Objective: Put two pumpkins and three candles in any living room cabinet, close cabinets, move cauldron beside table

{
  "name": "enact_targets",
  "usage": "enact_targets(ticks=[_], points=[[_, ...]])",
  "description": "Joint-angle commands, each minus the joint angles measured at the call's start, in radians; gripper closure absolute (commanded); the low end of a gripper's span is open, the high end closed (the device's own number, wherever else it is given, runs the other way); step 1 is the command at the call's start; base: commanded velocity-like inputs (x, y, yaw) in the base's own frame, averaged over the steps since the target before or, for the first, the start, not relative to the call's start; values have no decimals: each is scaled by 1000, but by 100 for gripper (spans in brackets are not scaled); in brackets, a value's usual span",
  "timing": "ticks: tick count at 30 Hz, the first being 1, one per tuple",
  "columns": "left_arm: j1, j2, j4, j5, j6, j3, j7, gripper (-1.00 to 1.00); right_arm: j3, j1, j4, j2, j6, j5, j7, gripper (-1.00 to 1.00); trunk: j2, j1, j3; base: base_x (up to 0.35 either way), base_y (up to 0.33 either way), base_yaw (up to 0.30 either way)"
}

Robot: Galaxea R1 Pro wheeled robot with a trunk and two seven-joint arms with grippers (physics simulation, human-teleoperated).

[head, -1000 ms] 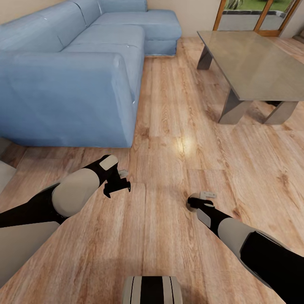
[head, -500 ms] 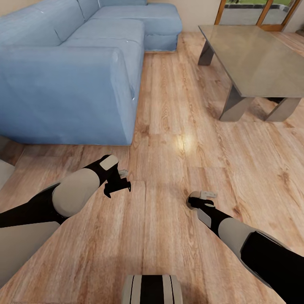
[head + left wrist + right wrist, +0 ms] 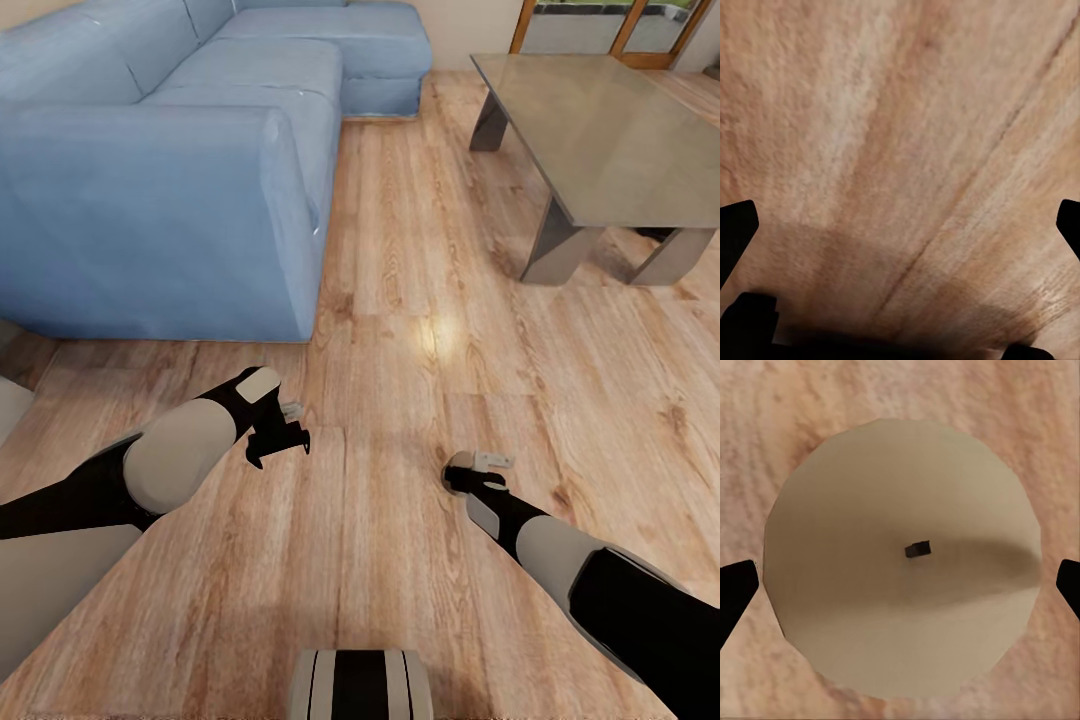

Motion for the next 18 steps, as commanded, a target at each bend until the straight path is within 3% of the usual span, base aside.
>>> enact_targets(ticks=[1,6,7,18], points=[[0,0,-2,9,2,2,11,-100,8,0,0,-1,-3,-18,-6,-100,0,0,-5,0,0,0],[0,0,-2,10,2,2,10,-100,8,0,-1,0,-3,-18,-6,-100,-1,1,-9,0,0,0],[0,0,-2,11,2,2,10,-100,8,0,-1,0,-2,-17,-7,100,-1,1,-9,0,0,0],[0,0,-1,11,2,2,10,-100,8,0,-1,0,-2,-17,-8,100,-1,1,-9,0,0,0]])
